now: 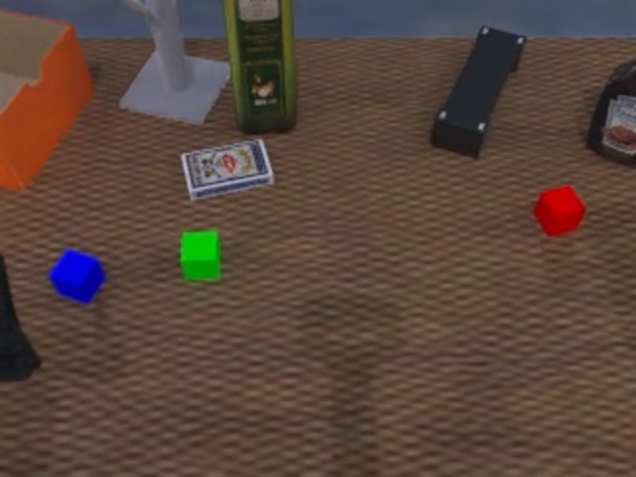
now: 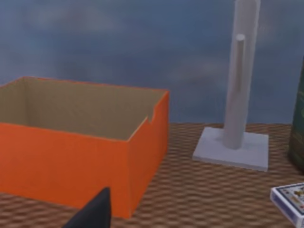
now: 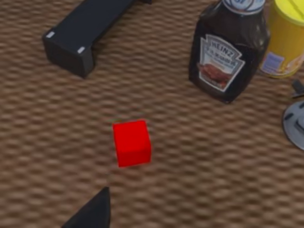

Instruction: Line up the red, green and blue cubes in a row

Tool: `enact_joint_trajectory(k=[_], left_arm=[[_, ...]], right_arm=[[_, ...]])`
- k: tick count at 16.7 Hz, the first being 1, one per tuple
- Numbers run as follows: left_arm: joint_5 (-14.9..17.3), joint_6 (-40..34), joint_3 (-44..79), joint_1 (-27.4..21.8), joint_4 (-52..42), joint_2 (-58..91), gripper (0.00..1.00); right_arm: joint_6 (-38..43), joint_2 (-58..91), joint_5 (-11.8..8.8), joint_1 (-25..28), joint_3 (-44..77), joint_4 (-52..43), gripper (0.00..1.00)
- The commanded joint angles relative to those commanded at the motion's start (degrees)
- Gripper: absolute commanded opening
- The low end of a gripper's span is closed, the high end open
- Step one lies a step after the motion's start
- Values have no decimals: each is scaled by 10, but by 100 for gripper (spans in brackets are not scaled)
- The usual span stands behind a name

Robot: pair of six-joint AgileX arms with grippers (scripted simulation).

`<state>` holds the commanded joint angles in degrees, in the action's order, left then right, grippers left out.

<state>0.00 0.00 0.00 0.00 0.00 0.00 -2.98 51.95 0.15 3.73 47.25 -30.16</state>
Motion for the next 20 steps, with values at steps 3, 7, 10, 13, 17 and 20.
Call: enact_joint_trajectory(k=[3, 7, 10, 13, 17, 20], left_arm=[[0, 0, 0, 0, 0, 0, 100], [0, 0, 0, 0, 0, 0, 100], [0, 0, 0, 0, 0, 0, 100], [0, 0, 0, 0, 0, 0, 100], [0, 0, 0, 0, 0, 0, 100], [0, 0, 0, 0, 0, 0, 100]], right_arm=[[-12, 210, 2, 13, 165, -110, 100], [-27, 466, 4, 30, 369, -247, 100], [-35, 613, 4, 41, 498, -331, 100], [-41, 721, 3, 49, 605, -392, 100], [-46, 803, 1, 55, 690, -435, 100], [-46, 810, 1, 56, 697, -438, 100]])
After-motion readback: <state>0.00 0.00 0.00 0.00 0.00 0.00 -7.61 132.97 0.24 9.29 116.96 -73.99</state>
